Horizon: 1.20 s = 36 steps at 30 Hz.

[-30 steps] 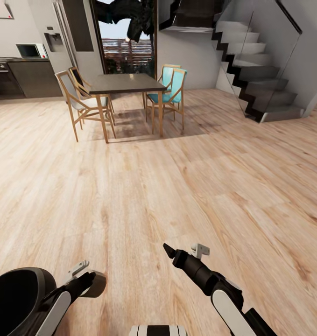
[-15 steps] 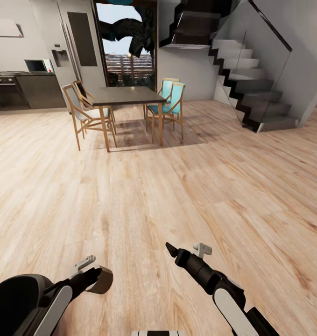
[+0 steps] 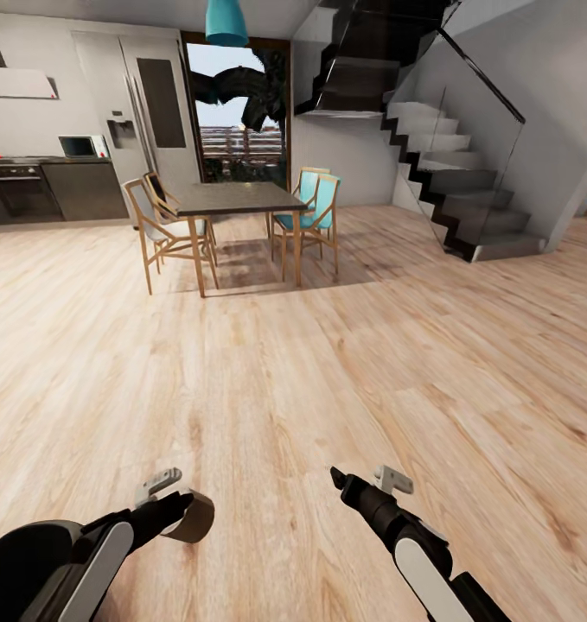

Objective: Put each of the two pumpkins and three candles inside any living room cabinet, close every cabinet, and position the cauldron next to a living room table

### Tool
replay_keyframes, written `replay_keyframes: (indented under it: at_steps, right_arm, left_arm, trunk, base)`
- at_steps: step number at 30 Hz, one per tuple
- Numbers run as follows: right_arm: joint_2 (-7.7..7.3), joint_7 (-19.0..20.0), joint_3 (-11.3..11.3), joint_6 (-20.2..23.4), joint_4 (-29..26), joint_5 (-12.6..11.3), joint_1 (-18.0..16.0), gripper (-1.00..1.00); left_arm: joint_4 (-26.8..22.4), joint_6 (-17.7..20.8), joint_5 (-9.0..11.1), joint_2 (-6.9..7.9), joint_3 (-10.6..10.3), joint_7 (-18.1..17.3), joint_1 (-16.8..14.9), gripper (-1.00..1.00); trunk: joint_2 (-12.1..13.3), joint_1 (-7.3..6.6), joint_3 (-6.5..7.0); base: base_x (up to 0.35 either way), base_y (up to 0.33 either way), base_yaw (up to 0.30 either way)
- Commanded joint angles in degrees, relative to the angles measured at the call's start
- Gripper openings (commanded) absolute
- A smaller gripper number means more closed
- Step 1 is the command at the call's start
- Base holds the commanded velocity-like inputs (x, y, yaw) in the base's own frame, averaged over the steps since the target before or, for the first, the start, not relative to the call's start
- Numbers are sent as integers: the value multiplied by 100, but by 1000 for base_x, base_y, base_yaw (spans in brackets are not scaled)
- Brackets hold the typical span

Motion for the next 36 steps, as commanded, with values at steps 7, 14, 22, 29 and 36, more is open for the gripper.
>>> replay_keyframes:
  at_steps: [7, 14, 22, 29, 36]
  right_arm:
    - [-24, -209, 7, 2, 180, -45, -5, 100]
    - [-48, -205, 2, 8, 405, -52, -5, 100]
    - [-53, -184, 2, 14, 448, -53, -5, 100]
    - [-52, -120, -5, 7, 767, -55, -5, 100]
    - [-48, -104, -6, 1, 870, -59, -5, 100]
  left_arm:
    - [-511, 612, 44, 4, -14, 62, -5, -100]
    - [-721, 774, -259, -5, -89, 63, -25, -100]
    - [-787, 917, -383, -3, -80, 64, -22, -100]
    - [-785, 967, -387, -11, -95, 66, -20, -100]
    - [-777, 969, -391, -39, -128, 66, -20, -100]
  trunk:
    - [7, -19, 143]
    - [249, -153, 216]
    - [570, -329, 285]
    - [851, -483, 344]
    - [1132, -636, 404]
  base:
    - [0, 0, 0]
    - [0, 0, 0]
    - [0, 0, 0]
    - [0, 0, 0]
    - [0, 0, 0]
